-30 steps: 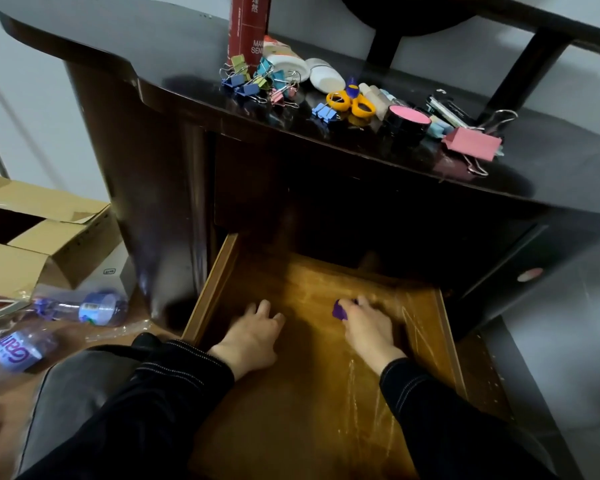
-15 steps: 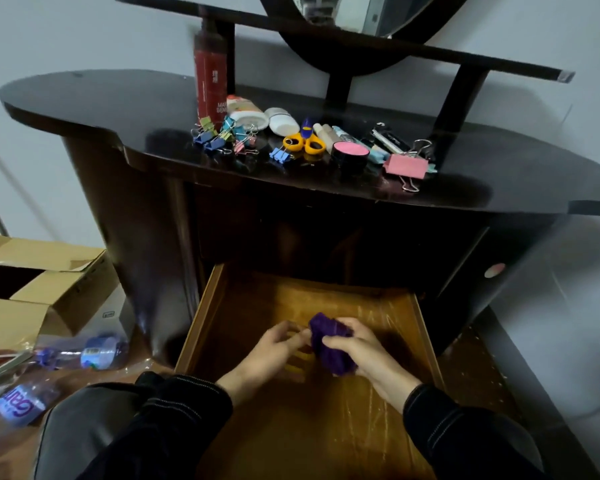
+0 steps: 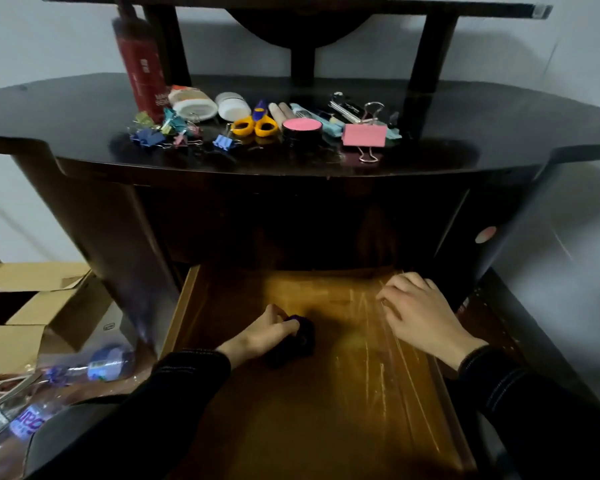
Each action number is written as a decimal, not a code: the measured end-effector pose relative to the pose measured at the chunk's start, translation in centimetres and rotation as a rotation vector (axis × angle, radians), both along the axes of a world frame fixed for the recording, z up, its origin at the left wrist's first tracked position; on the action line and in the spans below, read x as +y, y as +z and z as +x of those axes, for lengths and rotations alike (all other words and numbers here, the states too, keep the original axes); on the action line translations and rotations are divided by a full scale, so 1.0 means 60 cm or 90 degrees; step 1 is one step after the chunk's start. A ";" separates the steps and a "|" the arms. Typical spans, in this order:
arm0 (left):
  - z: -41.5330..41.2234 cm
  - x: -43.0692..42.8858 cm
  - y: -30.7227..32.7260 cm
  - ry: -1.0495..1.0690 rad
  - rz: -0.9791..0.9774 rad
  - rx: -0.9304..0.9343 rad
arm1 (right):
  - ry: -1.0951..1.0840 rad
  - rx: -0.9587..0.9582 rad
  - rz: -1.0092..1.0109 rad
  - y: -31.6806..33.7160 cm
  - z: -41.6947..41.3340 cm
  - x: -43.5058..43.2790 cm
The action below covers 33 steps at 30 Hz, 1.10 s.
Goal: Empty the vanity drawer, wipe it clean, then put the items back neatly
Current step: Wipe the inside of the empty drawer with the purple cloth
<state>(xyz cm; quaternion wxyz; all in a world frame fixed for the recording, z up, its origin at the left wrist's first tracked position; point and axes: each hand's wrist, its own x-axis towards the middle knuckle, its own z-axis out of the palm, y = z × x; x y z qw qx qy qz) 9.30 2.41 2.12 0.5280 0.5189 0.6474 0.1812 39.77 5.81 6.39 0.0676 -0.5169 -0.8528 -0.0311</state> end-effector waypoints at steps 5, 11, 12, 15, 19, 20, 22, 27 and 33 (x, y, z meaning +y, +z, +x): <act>-0.015 0.012 -0.037 -0.109 0.299 0.358 | -0.005 0.053 0.045 -0.015 -0.029 -0.001; 0.018 -0.024 -0.086 -0.236 0.445 0.544 | -0.048 0.076 0.025 -0.027 -0.033 -0.010; 0.022 -0.026 -0.089 -0.234 0.452 0.538 | -0.055 0.083 0.018 -0.025 -0.033 -0.010; 0.032 -0.032 -0.095 -0.276 0.485 0.531 | -0.068 0.100 0.015 -0.024 -0.034 -0.011; 0.021 -0.018 -0.092 -0.324 0.543 0.465 | -0.074 0.127 0.020 -0.025 -0.034 -0.013; 0.015 -0.006 -0.089 -0.321 0.556 0.469 | -0.071 0.121 0.024 -0.026 -0.034 -0.012; 0.006 0.015 -0.081 -0.279 0.563 0.491 | -0.067 0.107 0.033 -0.026 -0.034 -0.012; 0.026 0.022 -0.085 -0.211 0.506 0.486 | -0.069 0.084 0.034 -0.022 -0.037 -0.013; 0.040 -0.036 -0.083 -0.331 0.527 0.428 | -0.079 0.109 0.025 -0.016 -0.039 -0.015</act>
